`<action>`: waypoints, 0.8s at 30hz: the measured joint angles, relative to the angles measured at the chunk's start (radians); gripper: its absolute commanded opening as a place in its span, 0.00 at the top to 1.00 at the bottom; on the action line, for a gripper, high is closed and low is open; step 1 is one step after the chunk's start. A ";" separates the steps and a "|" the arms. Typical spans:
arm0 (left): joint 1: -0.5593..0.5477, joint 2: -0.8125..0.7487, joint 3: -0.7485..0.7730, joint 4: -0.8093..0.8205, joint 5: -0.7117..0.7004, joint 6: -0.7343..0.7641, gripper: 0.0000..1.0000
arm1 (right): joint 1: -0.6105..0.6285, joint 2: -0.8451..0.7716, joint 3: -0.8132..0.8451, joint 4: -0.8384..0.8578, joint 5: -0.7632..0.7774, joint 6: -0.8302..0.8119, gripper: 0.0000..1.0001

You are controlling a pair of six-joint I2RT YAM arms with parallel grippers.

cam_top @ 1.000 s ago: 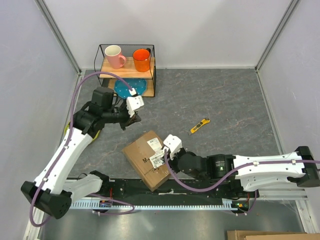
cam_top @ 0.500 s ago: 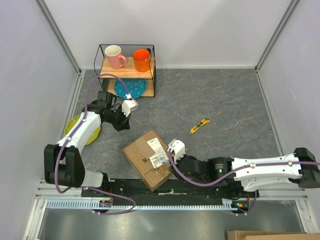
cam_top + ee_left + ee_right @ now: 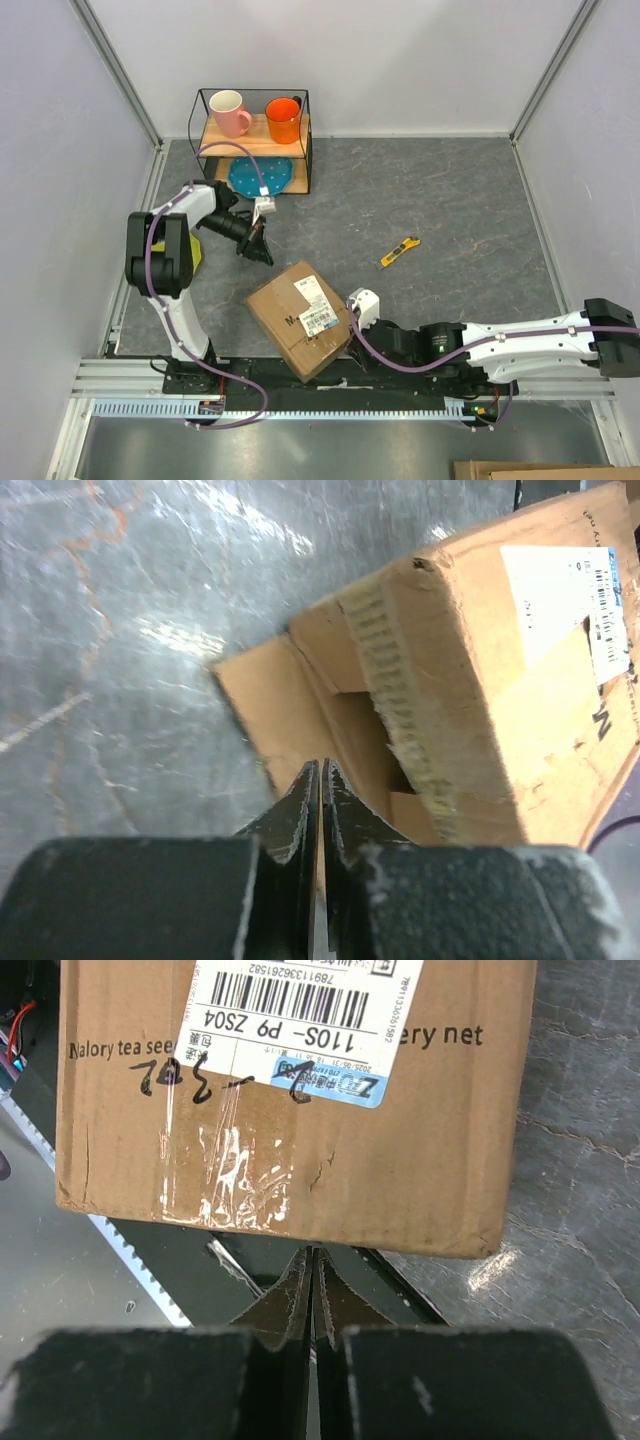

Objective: Unpack the express box
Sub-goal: Adjust the express box at the center of the board.

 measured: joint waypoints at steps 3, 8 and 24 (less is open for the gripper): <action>0.021 0.049 0.049 -0.034 0.058 0.093 0.84 | -0.001 0.023 -0.005 0.040 0.000 0.000 0.94; 0.024 0.043 0.043 -0.111 0.114 0.161 0.58 | -0.016 0.061 -0.023 0.103 -0.008 -0.001 0.95; -0.066 -0.099 0.068 -0.093 0.148 0.099 0.47 | -0.091 0.216 -0.061 0.271 -0.117 -0.017 0.97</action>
